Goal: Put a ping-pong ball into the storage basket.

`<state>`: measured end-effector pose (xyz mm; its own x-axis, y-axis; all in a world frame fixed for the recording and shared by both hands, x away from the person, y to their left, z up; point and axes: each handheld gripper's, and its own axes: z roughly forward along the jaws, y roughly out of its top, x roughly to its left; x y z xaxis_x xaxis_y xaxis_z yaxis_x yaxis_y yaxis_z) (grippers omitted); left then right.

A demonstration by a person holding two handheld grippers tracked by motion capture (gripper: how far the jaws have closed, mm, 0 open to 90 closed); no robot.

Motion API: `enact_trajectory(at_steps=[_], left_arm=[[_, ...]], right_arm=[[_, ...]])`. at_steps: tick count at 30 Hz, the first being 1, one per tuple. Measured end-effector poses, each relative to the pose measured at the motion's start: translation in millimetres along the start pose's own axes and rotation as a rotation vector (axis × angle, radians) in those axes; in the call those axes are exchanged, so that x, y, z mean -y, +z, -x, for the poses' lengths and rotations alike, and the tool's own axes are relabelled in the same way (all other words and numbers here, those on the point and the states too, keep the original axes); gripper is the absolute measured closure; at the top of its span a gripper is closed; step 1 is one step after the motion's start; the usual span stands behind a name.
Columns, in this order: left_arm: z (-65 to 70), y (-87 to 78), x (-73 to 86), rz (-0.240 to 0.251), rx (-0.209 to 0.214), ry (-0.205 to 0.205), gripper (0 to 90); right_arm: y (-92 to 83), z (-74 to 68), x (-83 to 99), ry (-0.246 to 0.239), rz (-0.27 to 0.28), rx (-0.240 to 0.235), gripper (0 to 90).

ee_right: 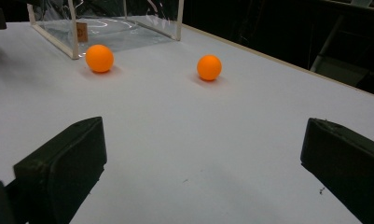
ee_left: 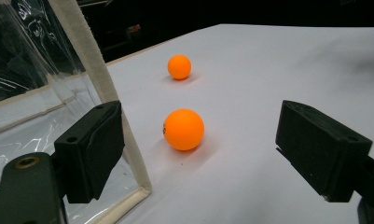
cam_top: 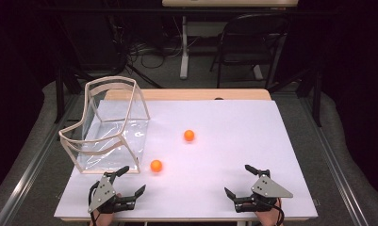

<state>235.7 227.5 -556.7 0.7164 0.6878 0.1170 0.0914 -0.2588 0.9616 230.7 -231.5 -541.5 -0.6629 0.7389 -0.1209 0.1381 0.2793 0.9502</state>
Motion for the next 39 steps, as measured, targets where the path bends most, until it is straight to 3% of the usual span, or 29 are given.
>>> enact_trajectory(at_steps=[22,39], left_arm=[[1.0,7.7,-1.9,-0.044,0.022,0.008,15.5],[1.5,8.0,-1.0,-0.068,0.023,0.012,15.5]], right_arm=[[4.0,-1.1,-4.8,0.006,-0.041,0.001,0.0],[32.8,-16.1,-14.9,0.011,-0.128,-0.088,0.0]])
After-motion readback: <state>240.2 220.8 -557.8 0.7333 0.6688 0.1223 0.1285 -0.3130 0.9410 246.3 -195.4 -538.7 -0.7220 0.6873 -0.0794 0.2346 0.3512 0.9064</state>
